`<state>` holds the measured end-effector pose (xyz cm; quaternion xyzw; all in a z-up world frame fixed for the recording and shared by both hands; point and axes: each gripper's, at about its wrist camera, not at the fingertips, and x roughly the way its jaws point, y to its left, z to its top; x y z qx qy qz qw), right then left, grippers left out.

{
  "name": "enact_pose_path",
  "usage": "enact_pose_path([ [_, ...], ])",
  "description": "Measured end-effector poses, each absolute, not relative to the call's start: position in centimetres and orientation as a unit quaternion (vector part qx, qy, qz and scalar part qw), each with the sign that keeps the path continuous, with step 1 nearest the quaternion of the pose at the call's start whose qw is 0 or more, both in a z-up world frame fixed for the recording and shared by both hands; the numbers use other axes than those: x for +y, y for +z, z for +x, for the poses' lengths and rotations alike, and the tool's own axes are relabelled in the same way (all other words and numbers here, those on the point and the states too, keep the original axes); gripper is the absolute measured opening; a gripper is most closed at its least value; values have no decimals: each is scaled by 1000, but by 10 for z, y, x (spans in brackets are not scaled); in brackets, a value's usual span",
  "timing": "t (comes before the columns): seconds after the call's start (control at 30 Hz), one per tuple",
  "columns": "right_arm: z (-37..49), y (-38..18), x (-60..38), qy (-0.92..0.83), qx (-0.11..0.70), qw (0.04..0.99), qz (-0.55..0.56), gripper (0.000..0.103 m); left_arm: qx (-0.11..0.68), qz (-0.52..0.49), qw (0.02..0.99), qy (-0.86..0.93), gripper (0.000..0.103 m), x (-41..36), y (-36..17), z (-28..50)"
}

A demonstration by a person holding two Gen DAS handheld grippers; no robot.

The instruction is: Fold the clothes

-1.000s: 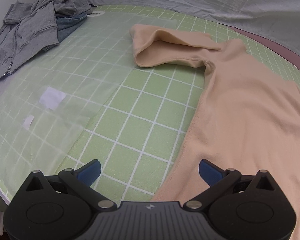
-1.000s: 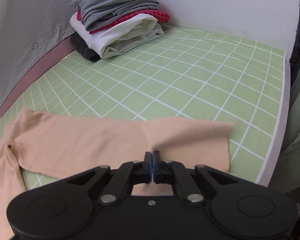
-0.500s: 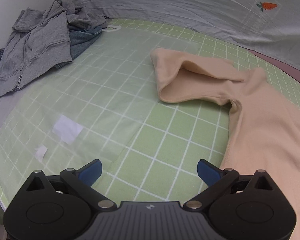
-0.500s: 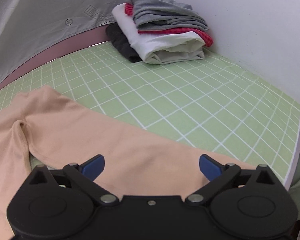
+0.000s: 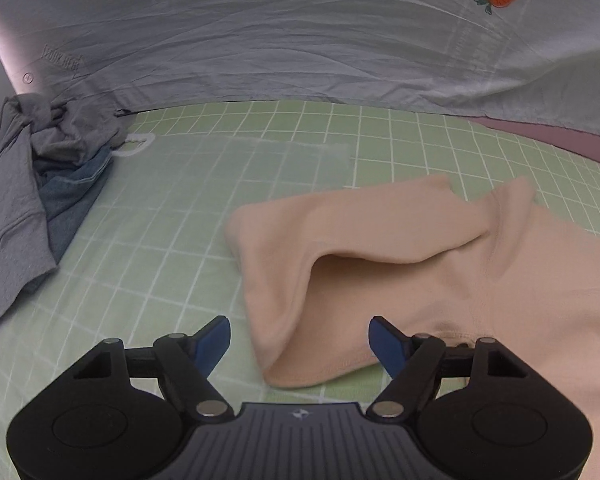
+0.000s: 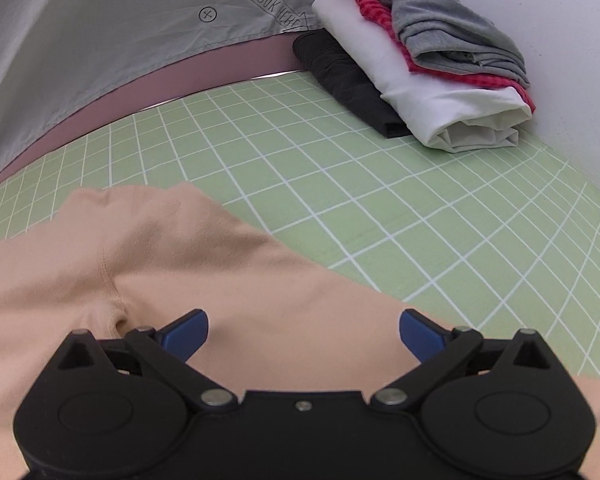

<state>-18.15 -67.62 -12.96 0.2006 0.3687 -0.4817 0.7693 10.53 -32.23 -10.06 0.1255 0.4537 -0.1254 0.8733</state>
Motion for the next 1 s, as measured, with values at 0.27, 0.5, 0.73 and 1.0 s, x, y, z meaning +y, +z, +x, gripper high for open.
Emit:
enact_pose_path([
  [0.27, -180, -138, -672, -499, 382, 754, 190, 103, 455, 44, 885, -90, 10, -293, -108, 117],
  [0.5, -182, -141, -670, -503, 372, 758, 186, 103, 459, -113, 881, -27, 11, -233, -94, 87],
  [0.73, -189, -144, -670, -501, 353, 762, 208, 103, 480, -52, 872, -77, 46, -231, -103, 55],
  [1.0, -190, -144, -670, -500, 350, 764, 210, 103, 441, 97, 883, -130, 55, -282, -100, 63],
])
